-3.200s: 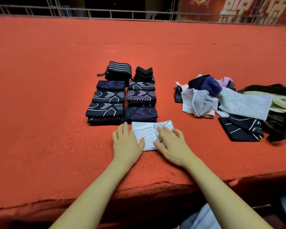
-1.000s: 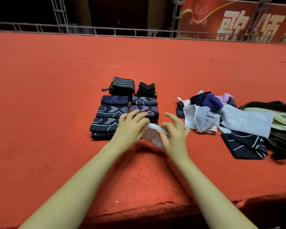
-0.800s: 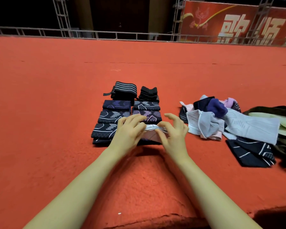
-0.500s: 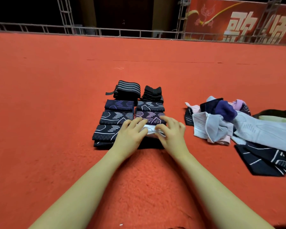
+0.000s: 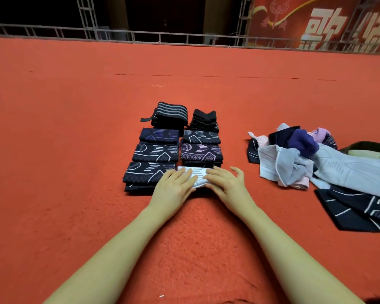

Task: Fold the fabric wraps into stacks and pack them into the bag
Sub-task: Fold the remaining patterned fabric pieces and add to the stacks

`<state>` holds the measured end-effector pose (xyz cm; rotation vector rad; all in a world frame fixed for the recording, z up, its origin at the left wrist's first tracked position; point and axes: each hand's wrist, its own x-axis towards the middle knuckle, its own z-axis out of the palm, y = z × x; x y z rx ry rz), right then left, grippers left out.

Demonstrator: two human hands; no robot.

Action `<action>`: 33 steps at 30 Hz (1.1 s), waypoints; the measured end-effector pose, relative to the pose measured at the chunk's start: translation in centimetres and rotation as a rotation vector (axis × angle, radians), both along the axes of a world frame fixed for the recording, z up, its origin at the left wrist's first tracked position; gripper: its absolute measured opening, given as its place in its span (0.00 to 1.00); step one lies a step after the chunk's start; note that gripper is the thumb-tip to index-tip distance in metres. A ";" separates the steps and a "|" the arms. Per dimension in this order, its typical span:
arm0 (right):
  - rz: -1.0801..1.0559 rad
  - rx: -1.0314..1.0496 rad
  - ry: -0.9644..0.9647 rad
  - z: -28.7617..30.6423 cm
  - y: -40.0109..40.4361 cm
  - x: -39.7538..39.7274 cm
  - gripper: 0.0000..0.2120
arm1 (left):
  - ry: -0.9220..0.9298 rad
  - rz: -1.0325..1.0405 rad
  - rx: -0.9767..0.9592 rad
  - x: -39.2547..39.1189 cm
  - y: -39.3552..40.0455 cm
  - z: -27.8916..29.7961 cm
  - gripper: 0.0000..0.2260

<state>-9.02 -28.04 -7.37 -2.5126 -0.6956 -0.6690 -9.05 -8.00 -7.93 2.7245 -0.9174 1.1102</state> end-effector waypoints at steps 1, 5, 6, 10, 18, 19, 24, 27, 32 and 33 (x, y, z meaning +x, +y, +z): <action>-0.003 0.021 -0.019 0.0 0.2 0.1 0.17 | -0.021 0.016 -0.022 -0.1 -0.2 -0.2 0.15; -0.031 0.094 -0.172 0.8 0.7 0.9 0.13 | -0.095 0.075 -0.108 0.4 -1.0 0.3 0.13; -0.042 0.092 -0.232 1.3 0.8 1.2 0.13 | -0.115 0.081 -0.122 0.7 -1.1 0.6 0.13; -0.060 0.026 -0.313 2.2 0.5 2.3 0.12 | -0.120 0.099 -0.075 1.9 -1.1 1.2 0.12; -0.066 -0.103 0.173 -0.7 -1.2 0.9 0.20 | 0.171 0.124 0.026 0.2 -1.2 -0.6 0.19; -0.079 -0.116 0.194 -0.8 -1.1 0.8 0.18 | 0.189 0.138 0.035 0.1 -1.2 -0.5 0.19; -0.079 -0.130 0.268 -1.1 -1.0 -0.2 0.19 | 0.262 0.178 0.074 -0.5 -1.3 0.2 0.22; -0.080 0.000 0.162 -0.9 -1.5 -0.8 0.23 | 0.201 0.148 0.043 -0.7 -2.1 1.2 0.20; -0.298 0.261 -0.014 0.1 -4.4 -1.8 0.21 | 0.167 0.049 -0.022 -1.2 -5.6 2.8 0.17; -0.340 0.273 -0.024 0.5 -5.2 -1.9 0.22 | 0.179 0.024 -0.026 -1.2 -6.6 3.0 0.18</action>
